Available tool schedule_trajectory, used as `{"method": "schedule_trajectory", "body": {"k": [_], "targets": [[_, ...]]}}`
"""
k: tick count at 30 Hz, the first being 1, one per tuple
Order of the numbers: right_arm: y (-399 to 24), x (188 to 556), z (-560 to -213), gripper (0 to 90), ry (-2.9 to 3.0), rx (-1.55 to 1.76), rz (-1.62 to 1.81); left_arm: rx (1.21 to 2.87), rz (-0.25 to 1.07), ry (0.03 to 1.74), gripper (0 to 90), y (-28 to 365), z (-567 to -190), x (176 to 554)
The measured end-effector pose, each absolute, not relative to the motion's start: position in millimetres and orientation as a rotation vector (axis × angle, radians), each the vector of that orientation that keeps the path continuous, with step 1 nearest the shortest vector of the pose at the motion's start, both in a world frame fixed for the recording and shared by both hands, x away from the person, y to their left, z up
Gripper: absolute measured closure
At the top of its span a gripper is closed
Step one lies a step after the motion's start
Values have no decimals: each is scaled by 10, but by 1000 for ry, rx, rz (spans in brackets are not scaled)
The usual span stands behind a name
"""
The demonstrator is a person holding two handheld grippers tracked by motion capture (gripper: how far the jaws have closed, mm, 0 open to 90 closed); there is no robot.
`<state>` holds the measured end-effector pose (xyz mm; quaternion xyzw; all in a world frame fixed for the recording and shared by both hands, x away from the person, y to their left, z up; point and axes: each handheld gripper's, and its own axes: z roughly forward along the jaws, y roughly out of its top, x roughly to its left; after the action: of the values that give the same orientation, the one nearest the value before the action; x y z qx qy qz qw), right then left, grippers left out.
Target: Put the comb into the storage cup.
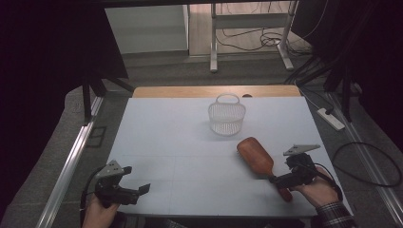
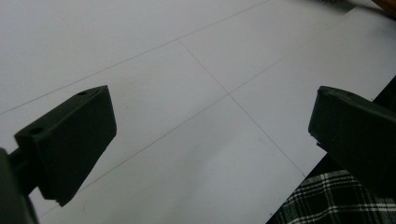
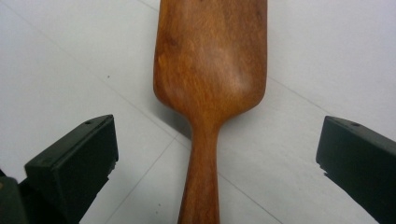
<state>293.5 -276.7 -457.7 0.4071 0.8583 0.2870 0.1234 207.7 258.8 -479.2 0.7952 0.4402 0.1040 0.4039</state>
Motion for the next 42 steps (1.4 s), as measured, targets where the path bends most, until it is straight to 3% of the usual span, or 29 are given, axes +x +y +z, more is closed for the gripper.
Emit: {"method": "schedule_trajectory", "body": {"k": [13, 42], "targets": [[-2709, 2975, -4595, 0, 2504, 1201, 856, 2007, 262, 1111, 11, 2588, -4793, 2078], [-2630, 3096, -4986, 0, 2594, 1271, 598, 2013, 258, 1100, 11, 2585, -4792, 2077]]}}
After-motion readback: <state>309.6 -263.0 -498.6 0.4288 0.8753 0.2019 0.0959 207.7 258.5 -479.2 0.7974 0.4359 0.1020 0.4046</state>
